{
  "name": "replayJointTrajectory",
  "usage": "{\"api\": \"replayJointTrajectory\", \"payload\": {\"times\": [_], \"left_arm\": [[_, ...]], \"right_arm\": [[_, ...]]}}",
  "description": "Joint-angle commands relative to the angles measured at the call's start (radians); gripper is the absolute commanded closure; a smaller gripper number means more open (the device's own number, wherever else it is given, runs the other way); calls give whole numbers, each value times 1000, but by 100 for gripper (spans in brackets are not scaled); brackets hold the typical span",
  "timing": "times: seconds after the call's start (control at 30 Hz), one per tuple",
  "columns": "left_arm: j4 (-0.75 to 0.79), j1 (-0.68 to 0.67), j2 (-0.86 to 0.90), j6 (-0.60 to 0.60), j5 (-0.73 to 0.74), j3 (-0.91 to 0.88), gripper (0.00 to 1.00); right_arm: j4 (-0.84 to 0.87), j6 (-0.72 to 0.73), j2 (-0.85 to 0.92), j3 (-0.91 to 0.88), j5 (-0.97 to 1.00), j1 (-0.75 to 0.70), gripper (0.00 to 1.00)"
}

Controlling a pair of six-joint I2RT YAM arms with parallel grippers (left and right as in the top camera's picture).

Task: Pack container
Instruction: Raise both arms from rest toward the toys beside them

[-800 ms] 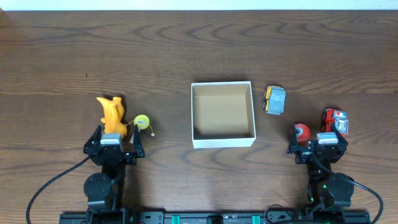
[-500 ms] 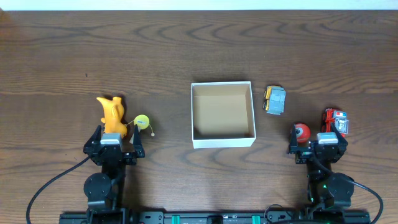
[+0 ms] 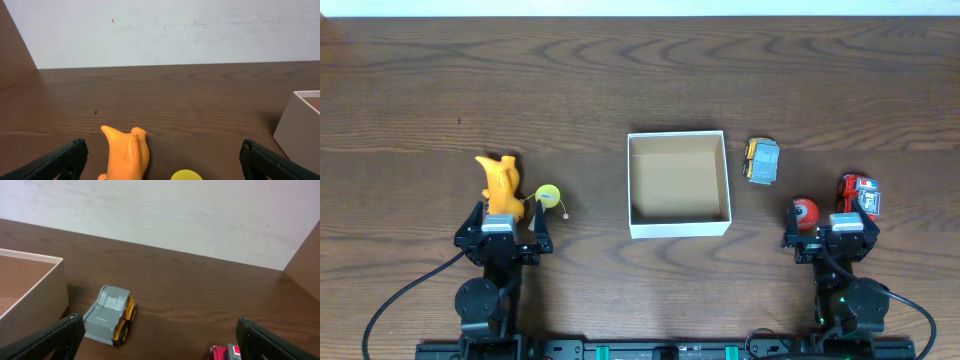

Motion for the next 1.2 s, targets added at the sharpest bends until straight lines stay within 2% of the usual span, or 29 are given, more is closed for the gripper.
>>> {"api": "replayJointTrajectory", "payload": {"times": [0.0, 0.6, 0.8, 0.9, 1.0, 1.17], "left_arm": [[-33, 3, -6, 6, 0, -18, 2], [-33, 3, -6, 6, 0, -18, 2], [-32, 3, -6, 1, 0, -18, 2], [-34, 3, -6, -86, 0, -14, 2], [-37, 3, 5, -135, 0, 22, 2], [-82, 3, 106, -145, 1, 199, 2]], "right_arm": [[-1, 18, -6, -4, -1, -7, 1], [-2, 18, -6, -4, -1, -7, 1], [-2, 114, 14, -4, -1, -7, 1], [-2, 189, 47, -3, -2, -7, 1], [-2, 237, 101, 23, -31, -7, 1], [-19, 243, 248, 156, -87, -7, 1]]}}
